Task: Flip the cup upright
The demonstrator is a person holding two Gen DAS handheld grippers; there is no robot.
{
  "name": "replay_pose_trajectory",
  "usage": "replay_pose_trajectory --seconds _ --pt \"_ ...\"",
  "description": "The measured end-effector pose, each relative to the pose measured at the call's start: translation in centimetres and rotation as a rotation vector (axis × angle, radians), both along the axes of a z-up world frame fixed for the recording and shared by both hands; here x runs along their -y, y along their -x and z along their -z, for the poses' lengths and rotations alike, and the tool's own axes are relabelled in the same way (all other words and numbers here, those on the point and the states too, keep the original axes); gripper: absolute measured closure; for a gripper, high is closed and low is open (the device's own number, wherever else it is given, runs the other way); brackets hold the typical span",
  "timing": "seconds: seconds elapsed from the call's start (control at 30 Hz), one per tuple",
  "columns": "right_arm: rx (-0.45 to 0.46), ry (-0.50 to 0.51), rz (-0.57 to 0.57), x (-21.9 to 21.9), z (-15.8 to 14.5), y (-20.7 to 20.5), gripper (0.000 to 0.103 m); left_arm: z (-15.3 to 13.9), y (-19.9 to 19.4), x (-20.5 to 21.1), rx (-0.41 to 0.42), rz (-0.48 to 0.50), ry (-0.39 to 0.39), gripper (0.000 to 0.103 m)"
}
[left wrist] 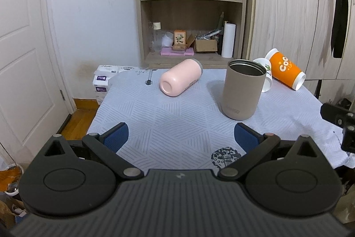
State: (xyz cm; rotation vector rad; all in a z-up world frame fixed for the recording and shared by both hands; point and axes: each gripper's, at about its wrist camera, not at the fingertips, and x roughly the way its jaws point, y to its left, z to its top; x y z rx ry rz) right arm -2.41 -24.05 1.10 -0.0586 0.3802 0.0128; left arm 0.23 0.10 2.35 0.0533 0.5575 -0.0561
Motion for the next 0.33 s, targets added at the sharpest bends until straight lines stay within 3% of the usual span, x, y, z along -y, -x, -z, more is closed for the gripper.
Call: replay_pose_trajectory --seconds 0.33 --pt "-0.003 -0.004 0.004 0.35 -0.03 0.00 0.000 -0.19 0.20 0.16 0.019 0.002 -0.020 0.000"
